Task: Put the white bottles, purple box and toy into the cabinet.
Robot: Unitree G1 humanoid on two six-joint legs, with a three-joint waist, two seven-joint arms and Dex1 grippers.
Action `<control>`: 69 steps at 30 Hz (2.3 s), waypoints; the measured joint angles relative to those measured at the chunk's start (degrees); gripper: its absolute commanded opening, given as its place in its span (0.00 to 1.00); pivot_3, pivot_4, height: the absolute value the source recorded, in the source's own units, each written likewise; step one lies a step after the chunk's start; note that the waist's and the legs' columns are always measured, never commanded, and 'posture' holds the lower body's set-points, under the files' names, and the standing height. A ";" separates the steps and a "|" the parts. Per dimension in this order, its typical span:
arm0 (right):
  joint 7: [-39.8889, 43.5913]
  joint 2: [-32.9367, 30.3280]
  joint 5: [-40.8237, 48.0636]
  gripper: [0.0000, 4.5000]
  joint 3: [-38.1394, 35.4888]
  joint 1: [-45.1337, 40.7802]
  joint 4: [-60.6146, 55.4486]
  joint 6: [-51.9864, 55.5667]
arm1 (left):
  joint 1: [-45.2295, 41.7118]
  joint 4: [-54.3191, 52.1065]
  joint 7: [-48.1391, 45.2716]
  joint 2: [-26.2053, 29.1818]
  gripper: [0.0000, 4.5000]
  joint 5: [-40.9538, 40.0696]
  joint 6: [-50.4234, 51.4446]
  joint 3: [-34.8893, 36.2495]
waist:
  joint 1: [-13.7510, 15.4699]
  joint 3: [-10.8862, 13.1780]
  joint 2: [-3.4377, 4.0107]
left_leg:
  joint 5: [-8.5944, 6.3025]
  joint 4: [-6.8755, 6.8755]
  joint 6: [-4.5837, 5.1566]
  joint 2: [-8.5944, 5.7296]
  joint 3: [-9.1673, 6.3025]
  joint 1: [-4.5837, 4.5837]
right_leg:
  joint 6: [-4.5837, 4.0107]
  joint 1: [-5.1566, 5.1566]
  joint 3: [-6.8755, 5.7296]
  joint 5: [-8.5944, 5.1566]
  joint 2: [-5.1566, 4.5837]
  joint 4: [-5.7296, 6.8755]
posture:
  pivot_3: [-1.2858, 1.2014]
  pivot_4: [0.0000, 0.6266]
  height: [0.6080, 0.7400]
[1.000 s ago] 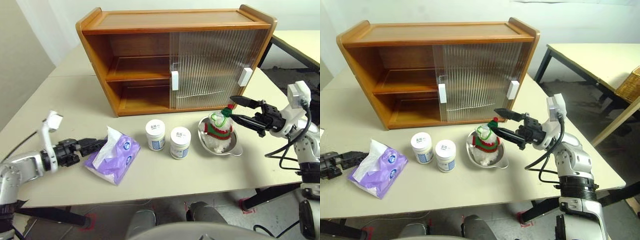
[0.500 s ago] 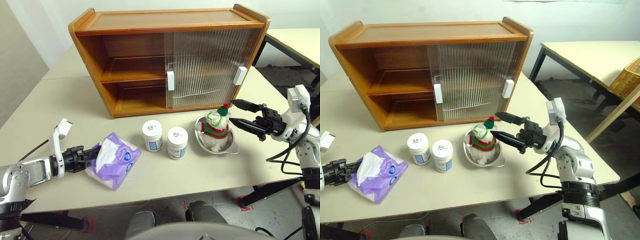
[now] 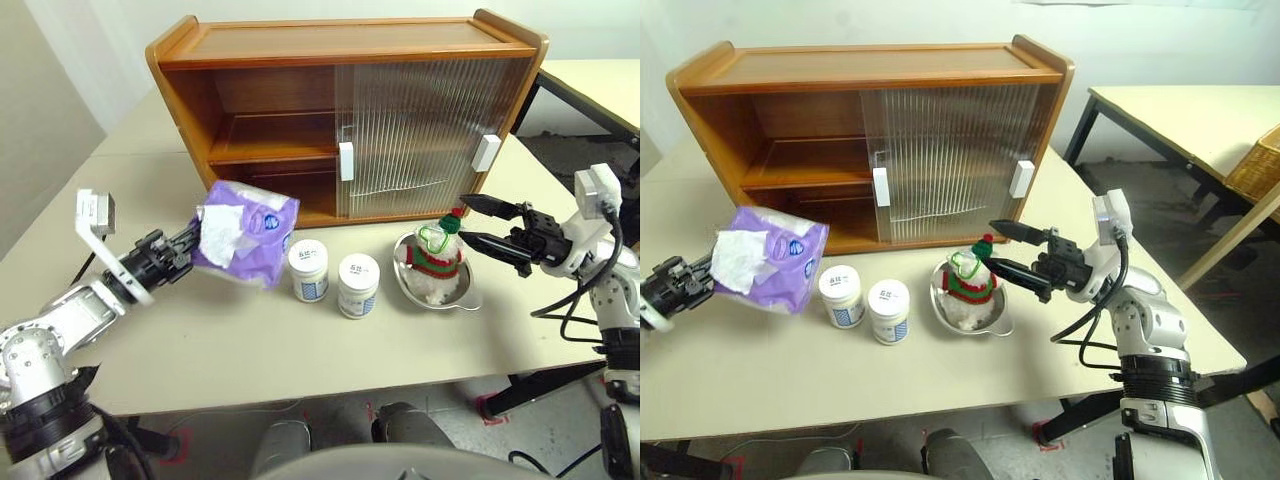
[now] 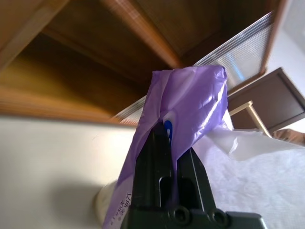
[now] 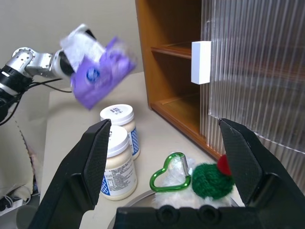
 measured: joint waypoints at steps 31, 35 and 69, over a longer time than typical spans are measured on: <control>1.03 3.27 2.58 1.00 -0.17 -0.95 -0.52 0.37 | -19.30 -1.81 37.99 -16.09 0.01 5.39 -25.82 -13.19 | 1.23 0.66 -1.01 | -0.21 0.06 0.25 -0.22 0.03 0.77 | 0.58 1.01 0.09 -0.30 0.00 -0.19 | 0.49 0.00 1.00; 1.07 3.27 2.41 1.00 -0.12 -0.90 -0.53 0.37 | -20.71 -1.32 38.24 -16.51 0.01 8.08 -28.50 -13.92 | 1.23 0.70 -1.08 | -0.23 0.09 0.27 -0.24 0.03 0.80 | 0.61 1.07 0.09 -0.32 0.00 -0.20 | 0.49 0.00 1.00; 2.08 3.25 -0.58 1.00 2.86 0.36 -0.86 -0.19 | -21.88 2.26 26.31 -17.19 0.99 21.23 -33.05 -22.29 | 1.44 0.95 -1.46 | -0.27 0.30 0.29 -0.30 0.00 0.79 | 0.77 1.25 0.09 -0.35 -0.01 -0.24 | 0.49 0.00 1.00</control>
